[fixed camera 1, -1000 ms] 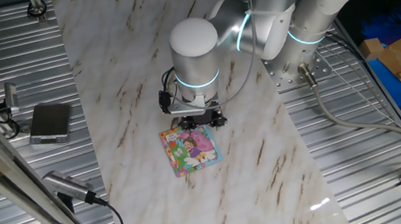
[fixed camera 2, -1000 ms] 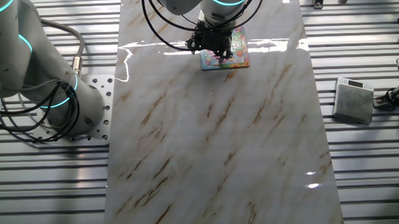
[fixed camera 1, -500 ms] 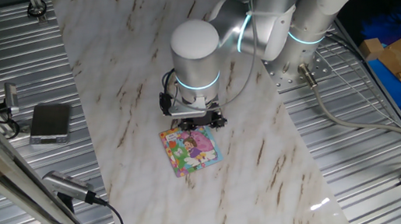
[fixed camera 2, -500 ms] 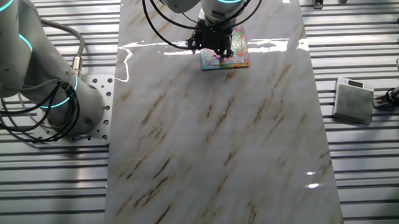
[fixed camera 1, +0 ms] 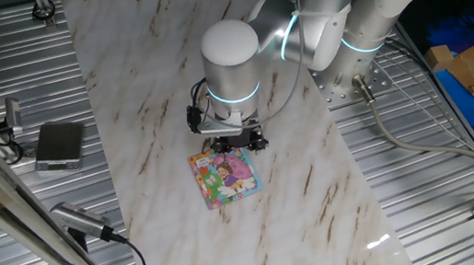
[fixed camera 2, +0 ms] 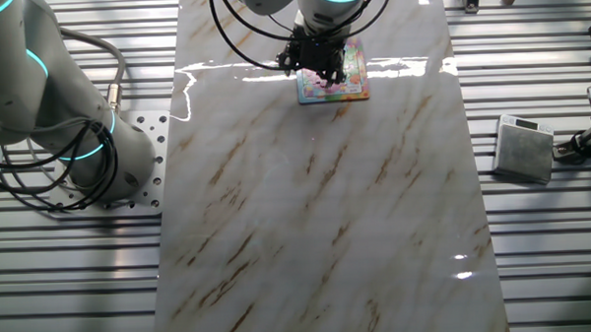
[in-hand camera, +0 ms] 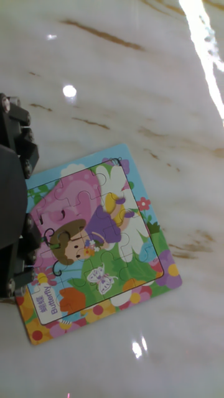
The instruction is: Assemble one piece of a puzzle
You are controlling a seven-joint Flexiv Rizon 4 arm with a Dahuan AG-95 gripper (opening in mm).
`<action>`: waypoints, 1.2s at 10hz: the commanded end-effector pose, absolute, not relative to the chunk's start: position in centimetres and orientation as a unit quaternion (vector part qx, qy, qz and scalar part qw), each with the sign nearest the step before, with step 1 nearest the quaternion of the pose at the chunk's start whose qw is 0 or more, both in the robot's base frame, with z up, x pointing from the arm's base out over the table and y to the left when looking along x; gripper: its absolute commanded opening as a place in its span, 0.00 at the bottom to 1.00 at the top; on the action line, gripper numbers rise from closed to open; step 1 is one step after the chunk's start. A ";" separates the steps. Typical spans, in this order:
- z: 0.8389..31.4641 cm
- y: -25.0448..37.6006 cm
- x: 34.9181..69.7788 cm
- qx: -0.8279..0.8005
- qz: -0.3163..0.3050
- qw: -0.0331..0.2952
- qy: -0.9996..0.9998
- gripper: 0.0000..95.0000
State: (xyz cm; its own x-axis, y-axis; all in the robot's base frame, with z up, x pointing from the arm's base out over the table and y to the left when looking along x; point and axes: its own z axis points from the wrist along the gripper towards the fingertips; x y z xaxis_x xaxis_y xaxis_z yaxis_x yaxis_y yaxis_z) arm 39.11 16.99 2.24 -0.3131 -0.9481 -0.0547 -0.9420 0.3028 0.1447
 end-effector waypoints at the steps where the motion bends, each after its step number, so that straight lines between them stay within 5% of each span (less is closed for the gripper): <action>1: 2.3 17.8 39.3 0.579 -0.076 0.022 -0.812 0.80; 12: 1.5 19.2 36.9 0.564 -0.078 0.026 -0.822 0.80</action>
